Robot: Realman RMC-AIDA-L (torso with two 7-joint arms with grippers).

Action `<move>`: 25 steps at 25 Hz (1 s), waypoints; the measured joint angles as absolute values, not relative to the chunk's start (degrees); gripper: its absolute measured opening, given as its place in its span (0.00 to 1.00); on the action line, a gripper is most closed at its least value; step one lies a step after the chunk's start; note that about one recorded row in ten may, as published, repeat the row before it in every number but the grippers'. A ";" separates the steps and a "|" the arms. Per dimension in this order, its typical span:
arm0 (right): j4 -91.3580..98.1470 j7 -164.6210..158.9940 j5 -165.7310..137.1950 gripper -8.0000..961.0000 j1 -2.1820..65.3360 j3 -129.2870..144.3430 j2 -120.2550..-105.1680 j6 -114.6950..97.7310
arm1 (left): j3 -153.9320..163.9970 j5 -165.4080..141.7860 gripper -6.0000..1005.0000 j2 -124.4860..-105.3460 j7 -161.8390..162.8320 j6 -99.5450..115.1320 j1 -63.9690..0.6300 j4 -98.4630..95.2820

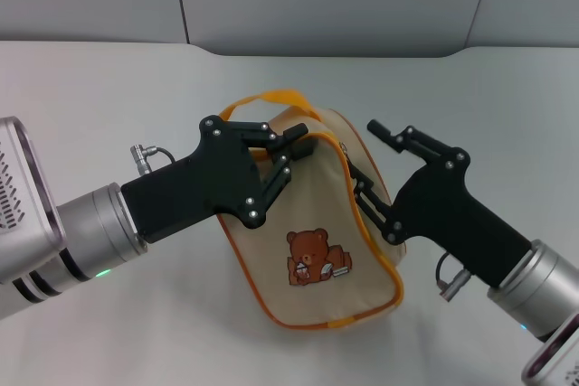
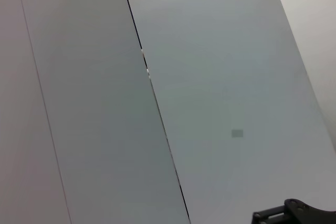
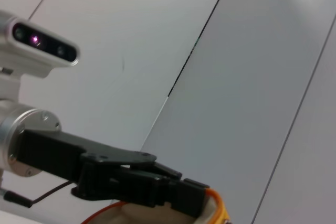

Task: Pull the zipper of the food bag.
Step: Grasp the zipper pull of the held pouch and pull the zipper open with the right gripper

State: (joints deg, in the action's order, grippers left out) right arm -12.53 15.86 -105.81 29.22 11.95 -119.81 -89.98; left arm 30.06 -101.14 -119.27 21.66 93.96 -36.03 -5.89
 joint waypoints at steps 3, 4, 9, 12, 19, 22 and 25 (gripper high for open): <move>-12.97 16.45 -105.82 0.49 29.40 11.96 -119.89 -89.47 | 30.06 -101.15 0.06 -119.26 21.65 94.02 -36.04 -5.89; -13.09 16.46 -105.89 0.47 29.53 11.95 -119.90 -89.32 | 30.06 -101.17 0.06 -119.27 21.65 94.10 -36.04 -5.89; -13.27 17.16 -106.11 0.36 29.56 11.95 -119.90 -89.28 | 30.06 -101.18 0.06 -119.27 21.64 94.19 -36.04 -5.88; -13.47 18.53 -106.16 0.28 29.46 11.95 -119.89 -89.26 | 30.06 -101.18 0.06 -119.26 21.63 94.21 -36.06 -5.88; -14.56 21.02 -106.16 0.01 27.01 11.96 -119.88 -89.38 | 30.07 -101.17 0.06 -119.27 21.67 94.23 -36.57 -5.88; -15.00 22.15 -106.17 0.01 24.71 12.04 -119.88 -89.77 | 30.05 -101.08 0.06 -119.26 21.72 94.21 -36.73 -5.91; -16.19 25.45 -106.17 0.01 20.13 12.04 -119.81 -90.50 | 29.94 -100.95 0.06 -119.27 21.76 94.19 -36.79 -6.08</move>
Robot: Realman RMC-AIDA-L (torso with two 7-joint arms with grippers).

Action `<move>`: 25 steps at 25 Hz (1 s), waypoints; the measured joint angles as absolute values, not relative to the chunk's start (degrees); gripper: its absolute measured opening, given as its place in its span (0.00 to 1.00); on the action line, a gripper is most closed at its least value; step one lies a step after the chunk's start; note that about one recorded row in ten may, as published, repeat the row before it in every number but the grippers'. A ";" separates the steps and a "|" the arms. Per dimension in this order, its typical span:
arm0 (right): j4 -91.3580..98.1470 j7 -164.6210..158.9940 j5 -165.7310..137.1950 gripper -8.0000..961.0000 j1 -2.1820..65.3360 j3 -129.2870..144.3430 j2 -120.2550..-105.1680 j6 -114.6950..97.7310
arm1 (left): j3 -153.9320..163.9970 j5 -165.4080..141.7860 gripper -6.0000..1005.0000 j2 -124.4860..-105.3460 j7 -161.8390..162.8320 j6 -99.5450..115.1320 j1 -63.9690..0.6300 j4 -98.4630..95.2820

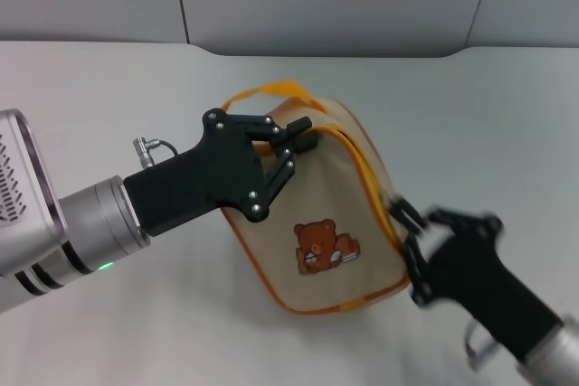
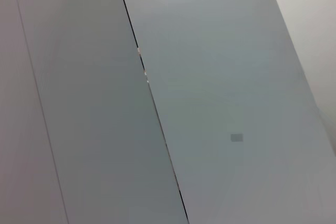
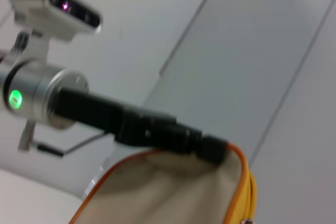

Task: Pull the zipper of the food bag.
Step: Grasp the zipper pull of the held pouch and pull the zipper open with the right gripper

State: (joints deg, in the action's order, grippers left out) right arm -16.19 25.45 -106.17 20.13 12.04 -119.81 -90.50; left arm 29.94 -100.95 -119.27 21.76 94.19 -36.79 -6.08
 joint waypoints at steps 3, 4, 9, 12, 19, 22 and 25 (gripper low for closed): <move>-16.59 27.52 -106.17 0.01 14.89 12.39 -119.71 -92.00 | 29.90 -100.90 0.06 -119.27 21.78 94.13 -36.84 -6.22; -16.59 28.21 -106.20 0.01 11.42 12.59 -119.69 -92.55 | 29.86 -100.90 0.06 -119.26 21.82 94.02 -36.89 -6.32; -15.20 28.53 -106.26 0.01 6.92 12.82 -119.59 -92.19 | 29.93 -100.87 0.06 -119.27 21.89 93.90 -36.94 -6.53; -14.58 28.54 -106.26 0.02 6.61 12.84 -119.61 -91.79 | 29.87 -100.88 0.06 -119.27 21.89 93.85 -36.98 -6.53; -14.35 28.57 -105.94 0.02 6.40 12.28 -119.71 -94.45 | 29.63 -100.65 0.06 -119.25 21.87 93.84 -36.81 -6.30; -14.35 27.97 -105.83 0.02 6.26 12.24 -119.66 -97.02 | 29.57 -100.59 0.06 -119.25 21.69 93.73 -36.19 -6.12; -14.15 25.94 -105.77 0.06 6.26 12.13 -119.48 -100.93 | 29.39 -100.47 0.06 -119.25 21.30 93.74 -34.62 -5.93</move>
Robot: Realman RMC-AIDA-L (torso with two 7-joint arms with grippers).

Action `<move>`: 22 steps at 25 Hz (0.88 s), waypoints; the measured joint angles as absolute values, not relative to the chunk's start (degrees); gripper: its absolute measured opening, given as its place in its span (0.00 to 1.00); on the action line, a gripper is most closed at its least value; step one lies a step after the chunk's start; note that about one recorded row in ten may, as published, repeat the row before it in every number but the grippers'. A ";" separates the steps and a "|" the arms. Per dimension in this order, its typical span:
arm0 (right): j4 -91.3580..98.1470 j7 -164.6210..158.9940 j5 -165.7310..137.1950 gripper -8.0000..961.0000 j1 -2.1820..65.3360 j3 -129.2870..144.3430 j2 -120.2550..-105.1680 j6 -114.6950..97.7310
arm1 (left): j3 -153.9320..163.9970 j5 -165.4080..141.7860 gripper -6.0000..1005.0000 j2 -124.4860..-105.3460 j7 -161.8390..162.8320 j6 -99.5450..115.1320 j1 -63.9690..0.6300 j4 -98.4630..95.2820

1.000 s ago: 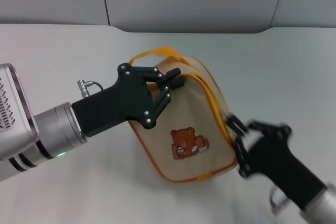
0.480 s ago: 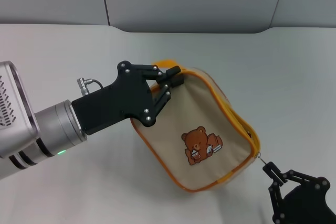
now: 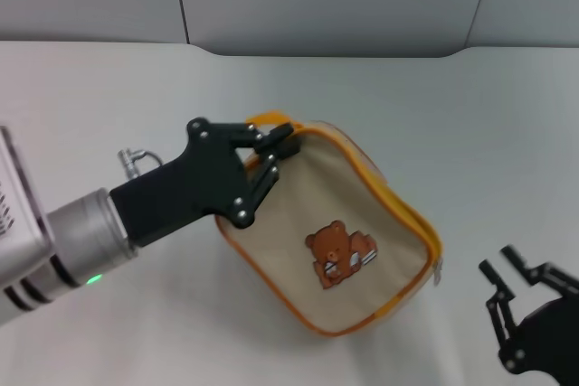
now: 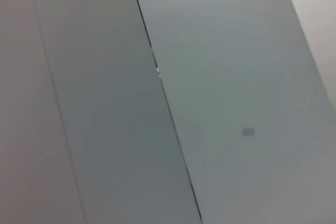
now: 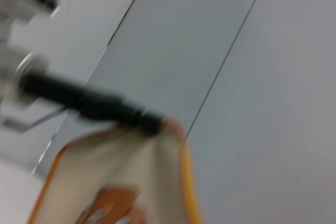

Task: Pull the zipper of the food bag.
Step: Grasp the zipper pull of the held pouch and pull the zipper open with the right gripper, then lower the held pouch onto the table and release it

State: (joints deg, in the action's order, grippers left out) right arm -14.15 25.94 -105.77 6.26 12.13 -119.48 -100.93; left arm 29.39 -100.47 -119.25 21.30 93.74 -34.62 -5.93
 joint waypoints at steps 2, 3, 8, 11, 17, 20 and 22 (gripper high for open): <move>-13.47 22.40 -105.74 0.14 6.74 12.03 -119.36 -102.72 | 29.32 -100.41 0.06 -119.25 21.07 93.75 -33.30 -5.49; -12.87 20.14 -105.72 0.18 7.15 11.93 -119.30 -103.26 | 29.32 -100.38 0.06 -119.25 20.82 93.75 -32.48 -5.09; -5.45 -0.13 -105.92 0.40 10.21 12.11 -119.28 -106.10 | 28.71 -100.47 0.06 -119.27 19.73 92.81 -28.40 -3.14; 1.21 -15.19 -106.19 0.49 12.45 12.68 -119.19 -107.50 | 27.99 -100.52 0.06 -119.27 18.44 91.10 -26.15 -1.99; 14.02 -37.04 -106.42 0.62 16.17 19.26 -119.26 -110.18 | 27.04 -100.60 0.06 -119.23 13.36 91.48 -22.06 0.29; 21.50 -46.51 -106.44 0.68 18.40 26.73 -119.27 -110.71 | 26.70 -100.67 0.06 -119.05 15.08 92.36 -21.89 0.12; 23.50 -48.67 -106.44 0.71 18.97 29.05 -119.25 -110.71 | 26.73 -100.87 0.07 -118.87 18.81 92.68 -22.56 -0.81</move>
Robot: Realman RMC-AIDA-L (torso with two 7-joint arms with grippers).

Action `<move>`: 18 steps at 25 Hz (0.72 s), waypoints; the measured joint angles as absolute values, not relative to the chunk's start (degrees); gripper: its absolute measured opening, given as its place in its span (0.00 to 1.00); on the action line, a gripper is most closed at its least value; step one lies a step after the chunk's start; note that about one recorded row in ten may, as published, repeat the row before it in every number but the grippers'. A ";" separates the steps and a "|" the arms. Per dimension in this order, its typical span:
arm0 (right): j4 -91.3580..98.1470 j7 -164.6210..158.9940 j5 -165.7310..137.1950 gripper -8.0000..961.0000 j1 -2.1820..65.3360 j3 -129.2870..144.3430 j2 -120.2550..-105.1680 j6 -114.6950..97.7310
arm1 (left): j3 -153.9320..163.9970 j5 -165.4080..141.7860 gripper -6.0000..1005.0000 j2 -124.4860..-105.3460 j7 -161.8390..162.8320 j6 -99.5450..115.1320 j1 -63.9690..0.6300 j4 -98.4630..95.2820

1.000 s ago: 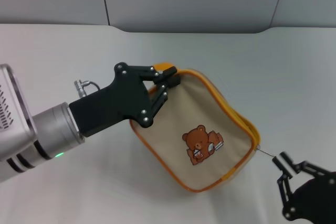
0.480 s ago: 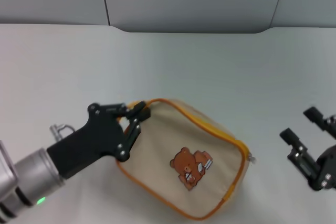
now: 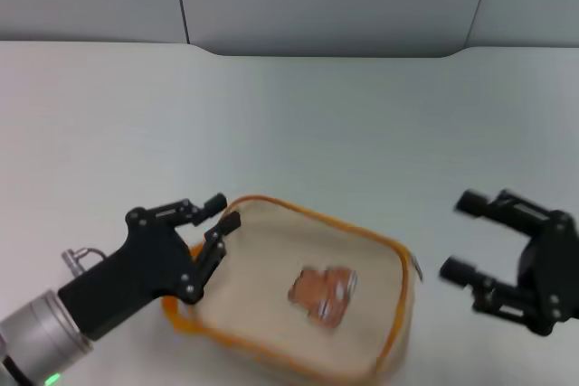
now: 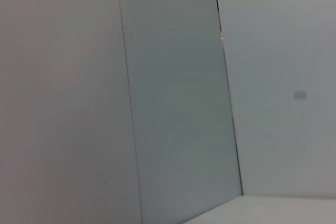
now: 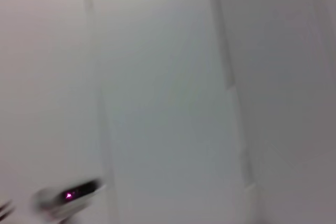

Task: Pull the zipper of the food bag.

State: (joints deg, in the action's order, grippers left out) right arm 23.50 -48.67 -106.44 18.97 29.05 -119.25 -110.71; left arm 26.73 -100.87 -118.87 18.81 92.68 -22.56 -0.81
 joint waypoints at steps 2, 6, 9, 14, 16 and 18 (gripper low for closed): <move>28.23 -53.66 -106.44 0.74 20.33 35.08 -119.22 -110.73 | 27.18 -101.33 0.07 -118.74 24.51 92.89 -23.42 -3.10; 30.82 -55.81 -106.44 0.78 21.16 38.19 -119.21 -110.74 | 29.65 -102.96 0.18 -118.71 30.63 95.05 -24.20 -7.74; 32.85 -57.94 -106.44 0.78 21.74 40.68 -119.20 -110.74 | 34.24 -104.66 0.33 -118.61 36.23 99.06 -24.56 -13.04; 37.38 -62.98 -106.49 0.82 22.01 46.34 -119.19 -110.60 | 42.47 -106.55 0.57 -118.56 43.47 104.34 -24.47 -21.24; 38.48 -64.19 -106.67 0.85 22.06 47.52 -119.21 -110.26 | 42.96 -106.74 0.66 -118.42 44.28 104.85 -24.22 -22.20; 38.79 -64.42 -106.86 0.87 22.08 47.71 -119.21 -110.19 | 43.07 -107.02 0.73 -118.26 44.72 105.23 -24.11 -22.52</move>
